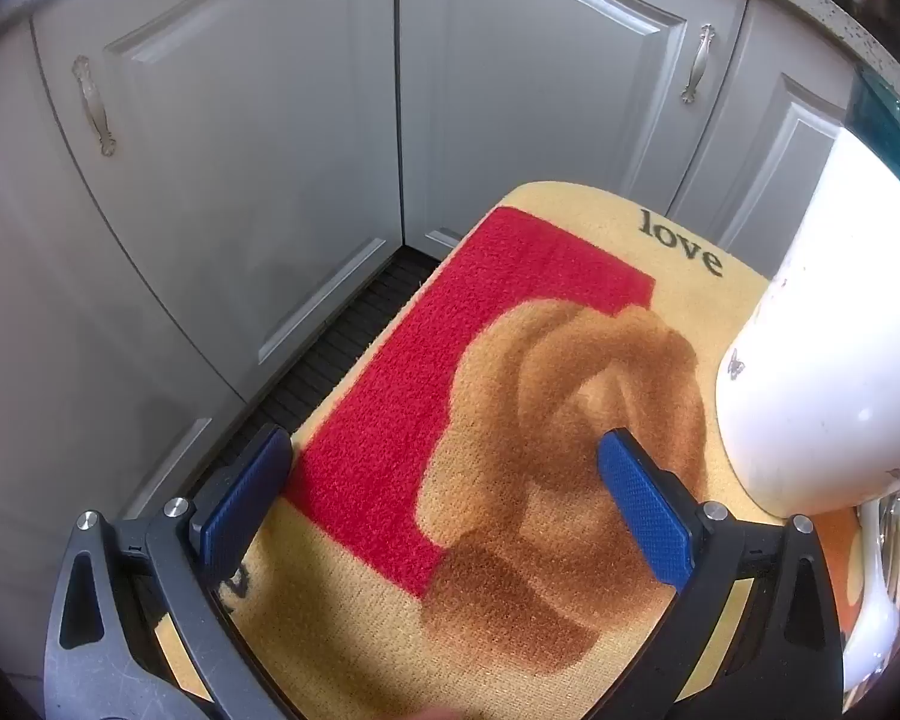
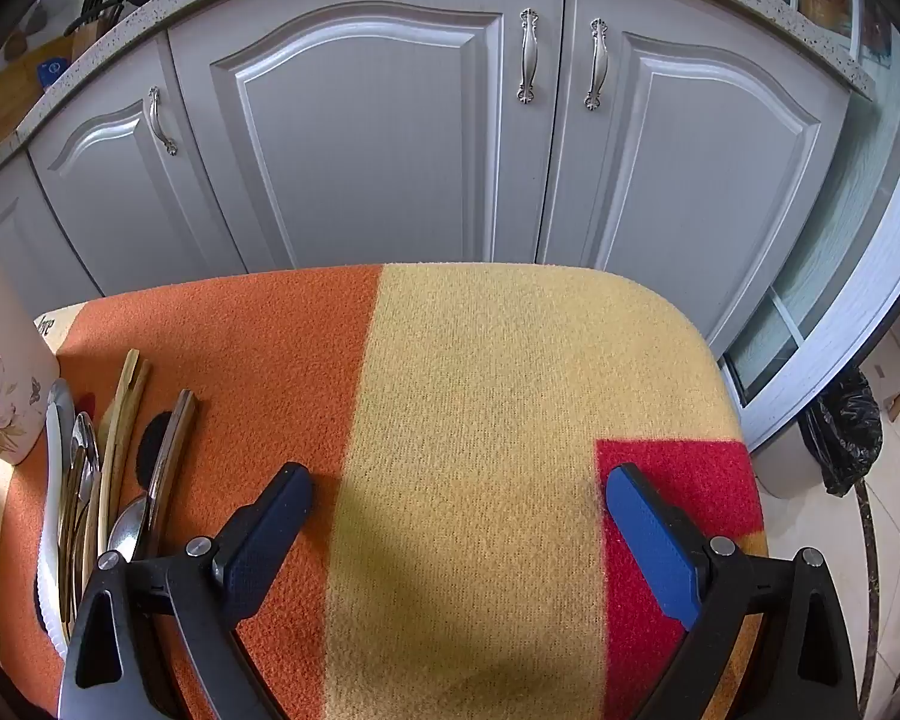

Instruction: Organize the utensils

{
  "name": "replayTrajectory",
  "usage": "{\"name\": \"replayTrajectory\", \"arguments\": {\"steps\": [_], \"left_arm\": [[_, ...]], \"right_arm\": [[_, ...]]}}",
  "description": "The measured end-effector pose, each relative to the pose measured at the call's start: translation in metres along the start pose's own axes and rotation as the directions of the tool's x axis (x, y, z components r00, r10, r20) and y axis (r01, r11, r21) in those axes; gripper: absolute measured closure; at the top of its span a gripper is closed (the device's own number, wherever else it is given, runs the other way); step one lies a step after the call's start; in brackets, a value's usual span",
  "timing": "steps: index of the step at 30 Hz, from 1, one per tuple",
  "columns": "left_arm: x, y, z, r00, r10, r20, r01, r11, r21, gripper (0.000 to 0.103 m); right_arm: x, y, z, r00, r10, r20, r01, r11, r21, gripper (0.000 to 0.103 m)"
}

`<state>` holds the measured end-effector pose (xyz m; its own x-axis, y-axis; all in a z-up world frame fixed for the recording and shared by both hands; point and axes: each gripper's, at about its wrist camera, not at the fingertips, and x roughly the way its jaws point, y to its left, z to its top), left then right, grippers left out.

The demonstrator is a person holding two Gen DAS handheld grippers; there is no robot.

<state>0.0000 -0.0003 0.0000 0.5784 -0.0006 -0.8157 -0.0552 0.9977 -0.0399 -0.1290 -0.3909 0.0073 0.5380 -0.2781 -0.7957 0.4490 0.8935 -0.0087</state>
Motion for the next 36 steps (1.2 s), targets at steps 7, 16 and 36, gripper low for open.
{"name": "replayTrajectory", "arguments": {"steps": [7,16,36], "left_arm": [[0.000,-0.001,0.001,1.000,0.008,-0.002,-0.008,1.000,0.005,0.000],[-0.026,-0.011,-0.004,0.999,0.008,-0.043,-0.004,0.997,0.081,0.001],[-0.180,-0.059,-0.014,0.978,-0.194,0.083,0.171,0.959,0.227,0.001]], "right_arm": [[0.000,0.003,0.001,1.000,-0.003,-0.001,0.003,1.000,-0.004,0.004],[-0.001,0.002,0.004,0.999,0.007,-0.042,-0.008,1.000,-0.015,0.004],[-0.155,0.037,0.011,0.992,0.102,0.069,-0.105,0.994,0.034,0.006]]}}
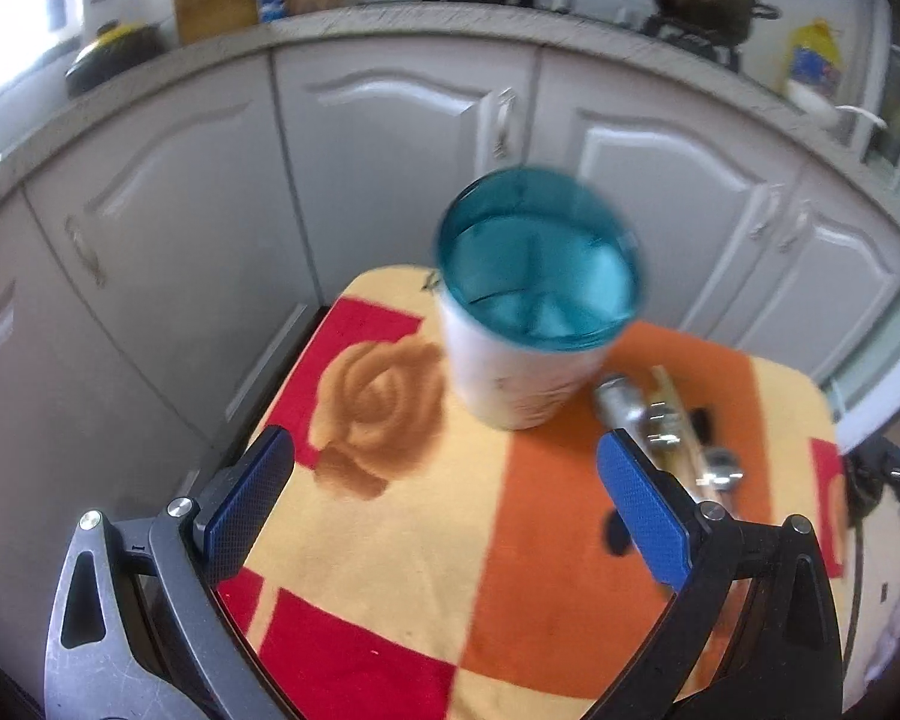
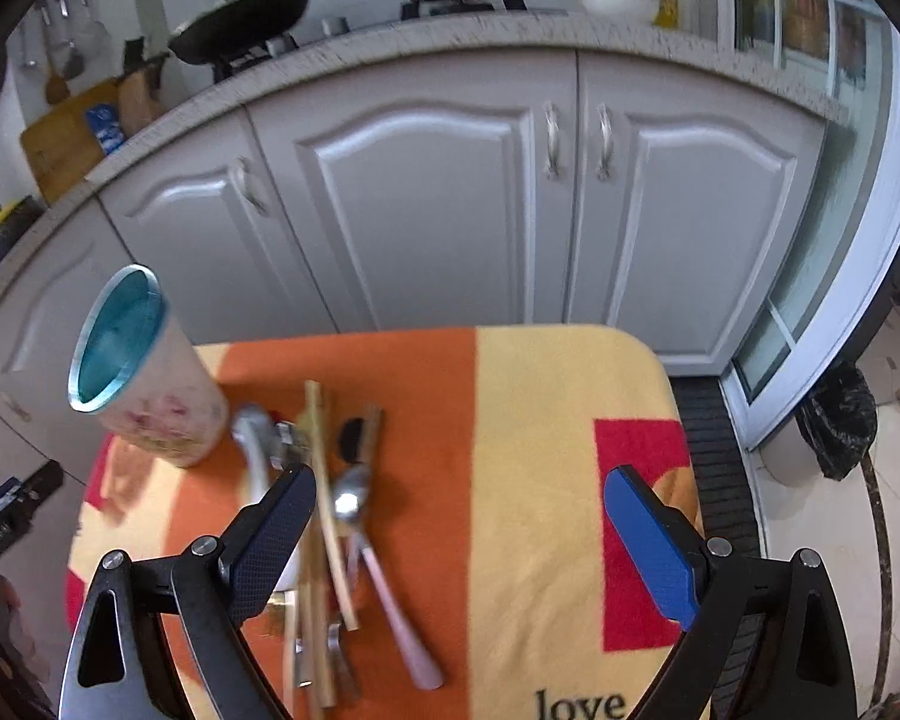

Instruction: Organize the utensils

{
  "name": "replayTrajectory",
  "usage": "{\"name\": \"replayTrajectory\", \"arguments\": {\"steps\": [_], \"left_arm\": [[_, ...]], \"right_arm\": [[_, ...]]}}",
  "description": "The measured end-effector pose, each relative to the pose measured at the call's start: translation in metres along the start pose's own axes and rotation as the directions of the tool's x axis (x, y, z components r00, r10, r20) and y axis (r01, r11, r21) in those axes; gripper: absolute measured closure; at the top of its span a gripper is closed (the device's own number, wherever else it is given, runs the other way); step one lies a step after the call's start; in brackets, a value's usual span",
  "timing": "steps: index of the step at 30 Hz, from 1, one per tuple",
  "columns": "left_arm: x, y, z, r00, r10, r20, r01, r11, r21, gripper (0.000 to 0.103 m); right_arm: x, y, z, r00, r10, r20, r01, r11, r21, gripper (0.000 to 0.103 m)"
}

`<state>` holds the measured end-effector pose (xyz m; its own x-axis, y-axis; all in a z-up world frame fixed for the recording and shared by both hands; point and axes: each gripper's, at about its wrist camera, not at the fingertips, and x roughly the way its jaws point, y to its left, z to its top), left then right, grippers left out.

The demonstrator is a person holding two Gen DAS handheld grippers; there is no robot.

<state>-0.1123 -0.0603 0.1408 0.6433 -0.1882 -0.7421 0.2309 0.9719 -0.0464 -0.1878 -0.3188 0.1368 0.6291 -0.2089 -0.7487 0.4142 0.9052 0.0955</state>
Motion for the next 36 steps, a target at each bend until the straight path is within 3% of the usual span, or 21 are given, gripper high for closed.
{"name": "replayTrajectory", "arguments": {"steps": [3,13,36], "left_arm": [[-0.026,-0.016,0.005,0.998,-0.050,0.031,0.049,0.999,0.014,0.001],[-0.064,-0.044,0.020,0.990,-0.103,0.094,0.099,0.994,0.049,0.001],[-0.073,-0.058,0.027,0.987,-0.119,0.107,0.114,0.992,0.053,0.001]], "right_arm": [[-0.015,0.017,0.002,1.000,0.015,0.017,-0.014,1.000,-0.026,0.006],[-0.056,0.036,0.016,0.996,0.008,0.093,-0.003,0.998,-0.055,0.006],[-0.073,0.042,0.027,0.992,0.007,0.129,0.003,0.997,-0.077,0.006]]}}
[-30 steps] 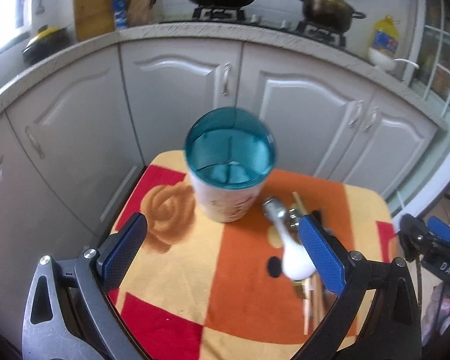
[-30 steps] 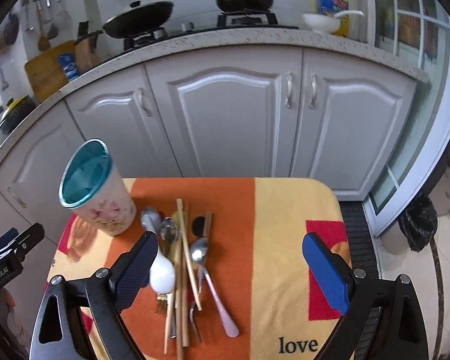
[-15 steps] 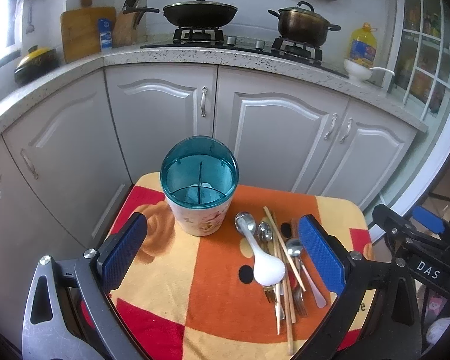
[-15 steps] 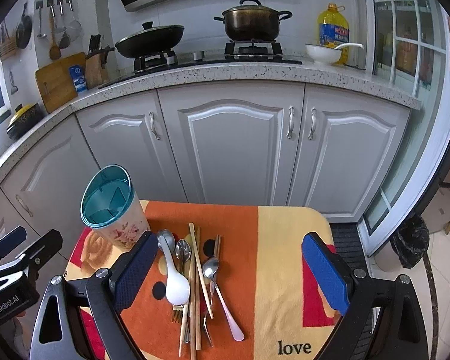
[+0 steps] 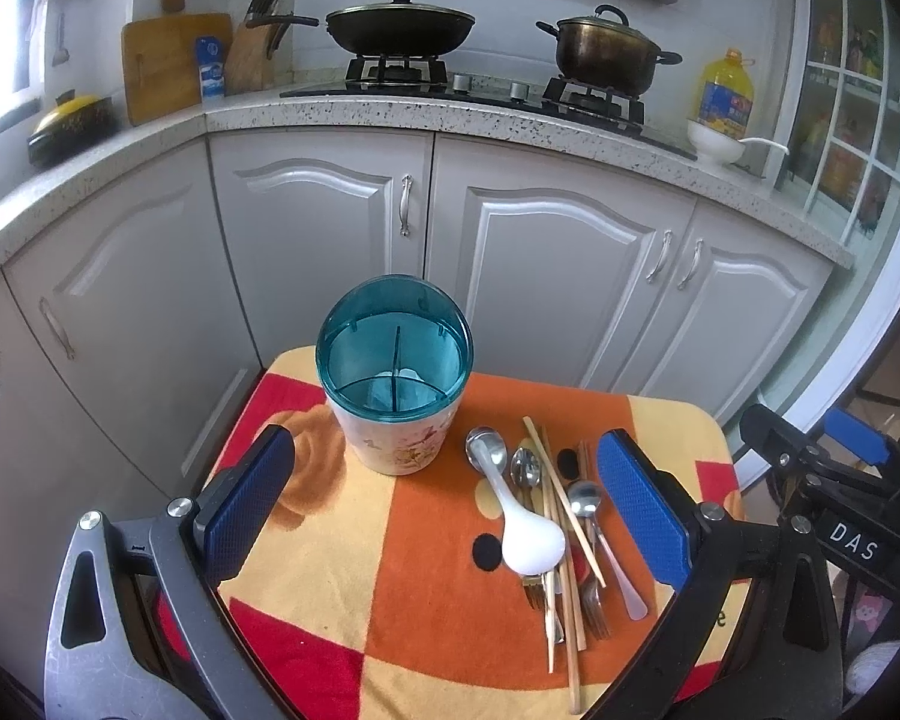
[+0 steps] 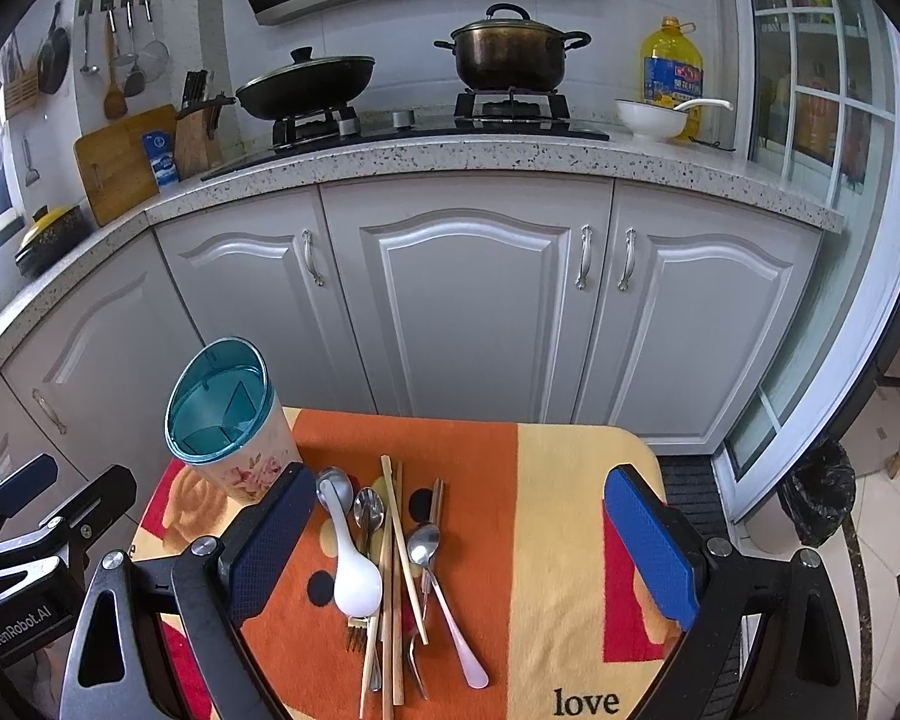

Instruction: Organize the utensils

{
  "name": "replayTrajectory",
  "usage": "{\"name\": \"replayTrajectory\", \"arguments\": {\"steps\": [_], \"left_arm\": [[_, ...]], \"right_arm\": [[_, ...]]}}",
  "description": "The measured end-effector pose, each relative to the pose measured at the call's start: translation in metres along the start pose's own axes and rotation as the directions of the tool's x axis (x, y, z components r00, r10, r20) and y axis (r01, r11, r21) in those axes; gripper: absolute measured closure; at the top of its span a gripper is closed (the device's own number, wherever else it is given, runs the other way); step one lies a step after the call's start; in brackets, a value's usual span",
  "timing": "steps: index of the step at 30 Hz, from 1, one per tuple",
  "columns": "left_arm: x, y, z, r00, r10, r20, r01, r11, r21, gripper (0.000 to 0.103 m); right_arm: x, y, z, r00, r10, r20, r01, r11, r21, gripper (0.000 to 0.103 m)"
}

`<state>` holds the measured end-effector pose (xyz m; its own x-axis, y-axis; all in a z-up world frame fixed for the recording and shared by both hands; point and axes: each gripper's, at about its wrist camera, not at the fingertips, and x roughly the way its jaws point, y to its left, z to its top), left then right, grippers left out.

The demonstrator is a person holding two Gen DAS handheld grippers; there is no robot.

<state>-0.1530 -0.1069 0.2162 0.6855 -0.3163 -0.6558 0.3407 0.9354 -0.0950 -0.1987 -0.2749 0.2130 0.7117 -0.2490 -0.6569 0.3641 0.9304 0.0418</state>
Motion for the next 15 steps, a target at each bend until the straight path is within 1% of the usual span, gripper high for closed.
{"name": "replayTrajectory", "arguments": {"steps": [8,15], "left_arm": [[0.0044,0.0005,-0.0009,1.000,-0.003,-0.024,0.003,1.000,0.001,0.001],[0.0055,-0.0001,-0.0019,1.000,-0.002,-0.024,0.002,1.000,0.003,0.001]], "right_arm": [[0.0043,0.0013,-0.0013,1.000,-0.007,-0.017,0.007,1.000,-0.008,0.006],[0.0068,0.0023,-0.0027,1.000,-0.008,-0.027,0.007,1.000,-0.015,0.006]]}}
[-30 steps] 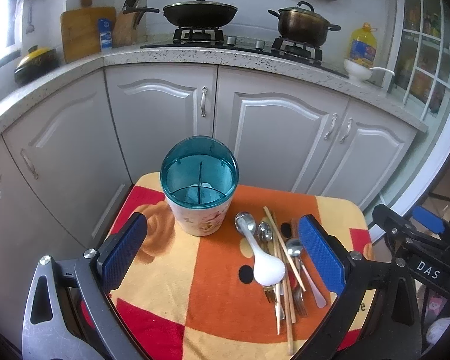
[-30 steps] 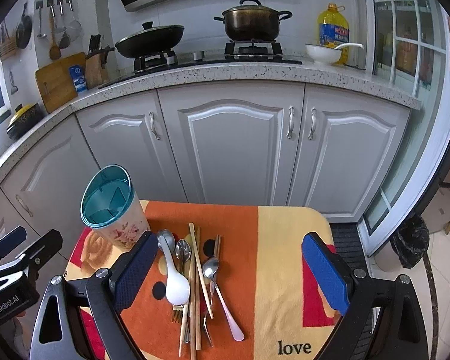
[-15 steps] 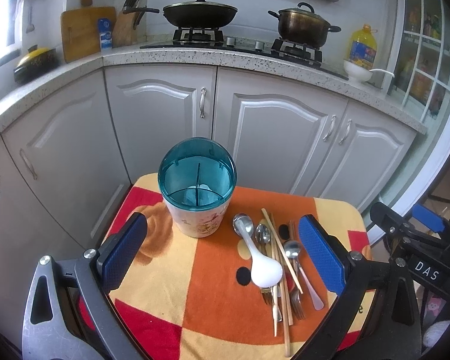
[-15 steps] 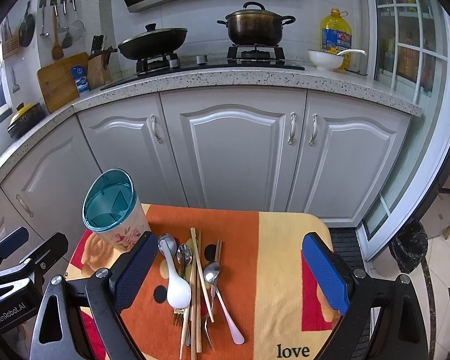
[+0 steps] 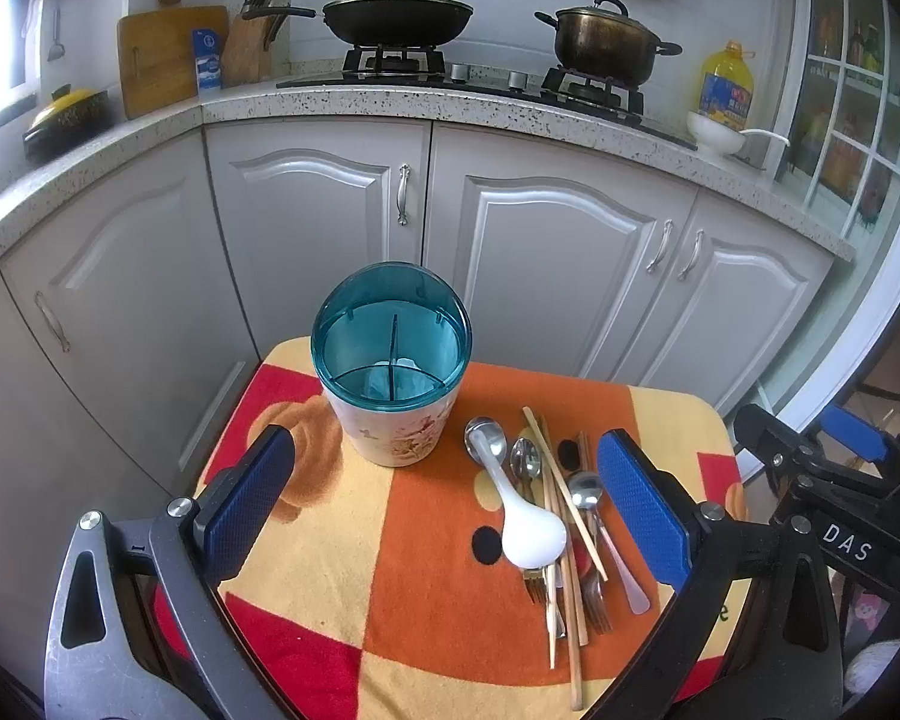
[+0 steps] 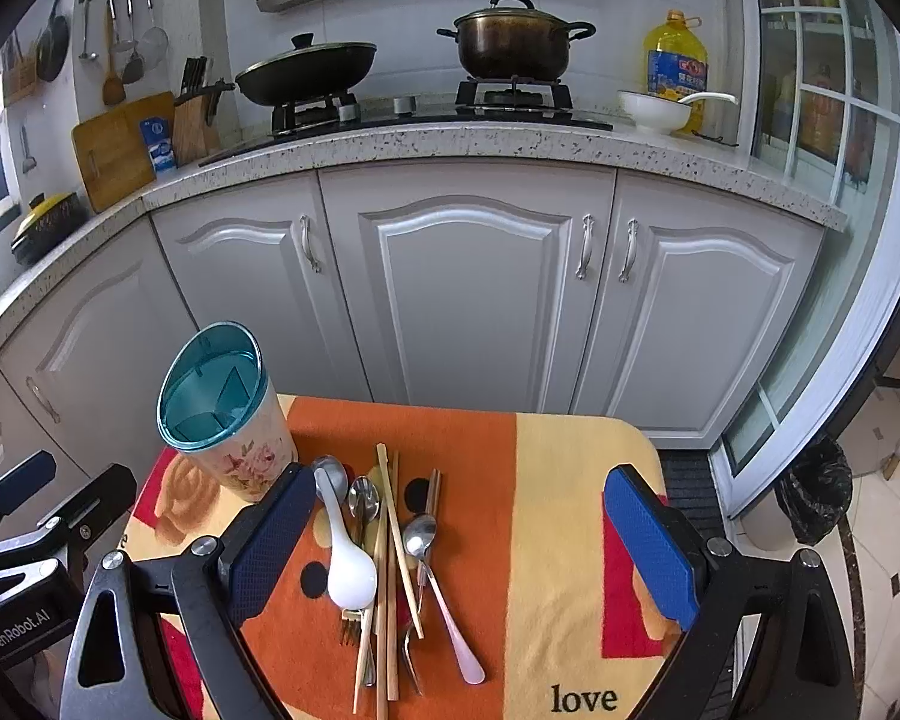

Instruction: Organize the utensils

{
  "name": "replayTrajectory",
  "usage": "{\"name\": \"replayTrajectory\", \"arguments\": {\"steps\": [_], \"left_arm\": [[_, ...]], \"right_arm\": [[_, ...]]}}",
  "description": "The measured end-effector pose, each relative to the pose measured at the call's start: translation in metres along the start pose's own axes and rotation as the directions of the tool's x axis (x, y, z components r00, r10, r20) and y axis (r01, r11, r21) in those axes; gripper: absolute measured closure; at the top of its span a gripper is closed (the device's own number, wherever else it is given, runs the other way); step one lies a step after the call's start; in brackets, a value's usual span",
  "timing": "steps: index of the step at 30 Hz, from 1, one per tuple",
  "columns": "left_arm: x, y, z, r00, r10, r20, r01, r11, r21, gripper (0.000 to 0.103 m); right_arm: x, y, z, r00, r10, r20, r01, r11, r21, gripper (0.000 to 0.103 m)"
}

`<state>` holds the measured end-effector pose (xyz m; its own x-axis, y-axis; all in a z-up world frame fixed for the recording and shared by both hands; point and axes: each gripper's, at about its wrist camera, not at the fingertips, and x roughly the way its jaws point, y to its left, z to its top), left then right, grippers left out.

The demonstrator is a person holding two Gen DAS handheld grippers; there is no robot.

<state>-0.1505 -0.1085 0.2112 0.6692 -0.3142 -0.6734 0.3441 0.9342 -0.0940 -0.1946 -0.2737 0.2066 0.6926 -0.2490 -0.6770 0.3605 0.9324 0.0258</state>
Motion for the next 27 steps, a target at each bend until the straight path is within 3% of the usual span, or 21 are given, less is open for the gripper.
{"name": "replayTrajectory", "arguments": {"steps": [27], "left_arm": [[0.0026,0.0021,-0.0026,1.000,0.010,0.007,-0.010,1.000,-0.002,0.001]], "right_arm": [[0.0051,0.0016,-0.0006,1.000,0.008,-0.018,-0.008,1.000,-0.008,0.006]]}}
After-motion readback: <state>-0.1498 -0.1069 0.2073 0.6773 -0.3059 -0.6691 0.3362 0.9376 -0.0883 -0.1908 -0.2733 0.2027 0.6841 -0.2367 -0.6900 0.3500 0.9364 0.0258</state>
